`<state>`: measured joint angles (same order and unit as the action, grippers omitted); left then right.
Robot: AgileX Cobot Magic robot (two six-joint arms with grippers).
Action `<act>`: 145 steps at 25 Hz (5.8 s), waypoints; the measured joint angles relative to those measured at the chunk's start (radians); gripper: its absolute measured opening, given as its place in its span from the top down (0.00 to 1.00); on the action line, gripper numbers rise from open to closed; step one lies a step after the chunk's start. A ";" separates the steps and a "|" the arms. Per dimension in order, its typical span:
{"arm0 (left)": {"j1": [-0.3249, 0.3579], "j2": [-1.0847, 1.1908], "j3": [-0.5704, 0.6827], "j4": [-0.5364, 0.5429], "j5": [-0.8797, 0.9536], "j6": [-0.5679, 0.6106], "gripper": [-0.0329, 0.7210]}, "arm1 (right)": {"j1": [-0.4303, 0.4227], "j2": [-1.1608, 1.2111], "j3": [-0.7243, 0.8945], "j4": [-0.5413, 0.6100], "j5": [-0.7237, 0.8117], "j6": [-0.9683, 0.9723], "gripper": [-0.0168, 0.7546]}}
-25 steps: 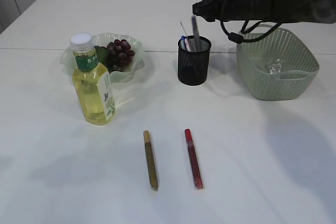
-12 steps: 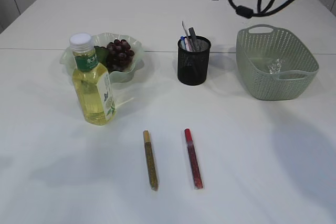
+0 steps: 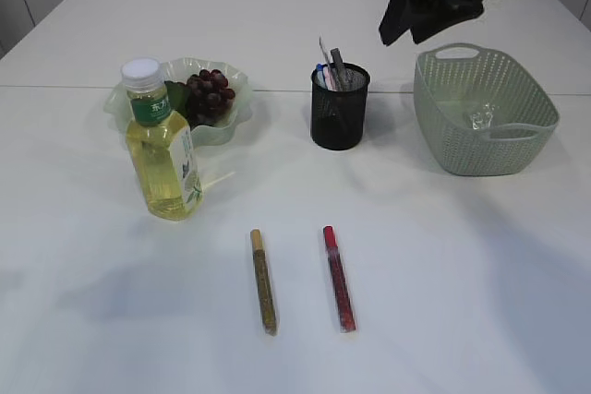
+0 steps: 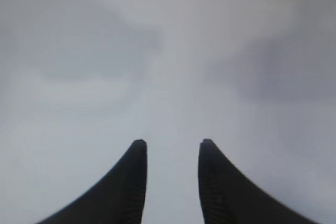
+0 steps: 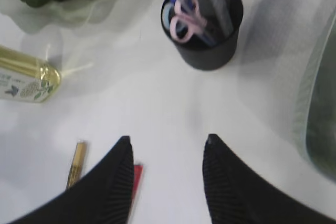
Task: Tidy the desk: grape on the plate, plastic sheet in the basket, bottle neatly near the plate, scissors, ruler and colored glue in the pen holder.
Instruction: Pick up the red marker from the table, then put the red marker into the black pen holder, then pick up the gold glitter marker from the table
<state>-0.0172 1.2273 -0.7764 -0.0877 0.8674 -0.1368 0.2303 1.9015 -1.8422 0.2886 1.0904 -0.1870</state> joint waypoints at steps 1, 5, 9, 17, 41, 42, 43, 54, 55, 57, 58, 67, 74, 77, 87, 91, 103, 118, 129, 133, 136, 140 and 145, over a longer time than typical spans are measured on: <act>0.000 0.000 0.000 0.000 -0.002 0.000 0.63 | 0.024 -0.002 0.000 -0.021 0.030 0.039 0.52; 0.000 0.000 0.000 0.000 -0.007 0.000 0.63 | 0.141 -0.004 0.028 -0.118 0.087 0.164 0.52; 0.000 0.000 0.000 -0.002 -0.010 0.000 0.63 | 0.254 -0.004 0.123 -0.177 0.093 0.277 0.52; 0.000 0.000 0.000 -0.010 -0.031 0.000 0.63 | 0.312 0.033 0.294 -0.197 0.060 0.469 0.52; 0.000 0.000 0.000 -0.019 -0.077 0.000 0.64 | 0.320 0.262 0.298 -0.196 -0.107 0.604 0.52; 0.000 0.000 0.000 -0.019 -0.077 0.000 0.64 | 0.320 0.269 0.298 -0.196 -0.107 0.604 0.52; 0.000 0.000 0.000 -0.019 -0.077 0.000 0.64 | 0.320 0.276 0.298 -0.196 -0.107 0.604 0.52; 0.000 0.000 0.000 -0.019 -0.077 0.000 0.64 | 0.320 0.284 0.298 -0.196 -0.133 0.606 0.52; 0.000 0.000 0.000 -0.019 -0.077 0.000 0.64 | 0.320 0.289 0.298 -0.196 -0.133 0.606 0.52; 0.000 0.000 0.000 -0.019 -0.077 0.000 0.64 | 0.320 0.293 0.298 -0.196 -0.133 0.606 0.52; 0.000 0.000 0.000 -0.019 -0.077 0.000 0.64 | 0.320 0.293 0.298 -0.196 -0.135 0.606 0.52; 0.000 0.000 0.000 -0.019 -0.077 0.000 0.64 | 0.320 0.294 0.298 -0.196 -0.135 0.606 0.72; 0.000 0.000 0.000 -0.019 -0.077 0.000 0.64 | 0.318 0.294 0.298 -0.170 -0.135 0.539 0.84; 0.000 0.000 0.000 -0.019 -0.077 0.000 0.64 | 0.301 0.280 0.296 -0.089 -0.140 0.472 0.85; 0.000 0.000 0.000 -0.019 -0.077 0.000 0.64 | 0.112 0.179 0.132 0.311 -0.150 0.046 0.85; 0.000 0.000 0.000 -0.019 -0.077 0.000 0.64 | 0.035 0.175 0.046 0.425 -0.169 -0.123 0.85; 0.000 0.000 0.000 -0.019 -0.038 0.000 0.64 | -0.128 0.191 0.003 0.833 -0.396 -0.746 0.85; 0.000 0.000 0.000 -0.019 0.032 0.000 0.64 | -0.130 0.345 0.000 1.222 -0.491 -1.410 0.85; 0.000 0.000 0.000 -0.022 0.059 0.000 0.64 | -0.130 0.354 0.000 1.231 -0.488 -1.430 0.54; 0.000 0.000 0.000 -0.023 0.061 0.000 0.64 | -0.130 0.337 0.000 1.228 -0.478 -1.351 0.53; 0.000 0.000 0.000 -0.025 0.063 0.000 0.64 | -0.128 0.269 0.000 1.066 -0.482 -1.136 0.53; 0.000 0.000 0.000 -0.025 0.063 0.000 0.64 | -0.108 0.145 0.000 0.613 -0.395 -0.636 0.53; 0.000 0.000 0.000 -0.025 0.063 0.000 0.64 | -0.018 0.019 0.000 0.136 -0.094 -0.116 0.54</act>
<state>-0.0172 1.2273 -0.7764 -0.1125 0.9304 -0.1368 0.2123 1.9201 -1.8421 0.4246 0.9965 -0.3032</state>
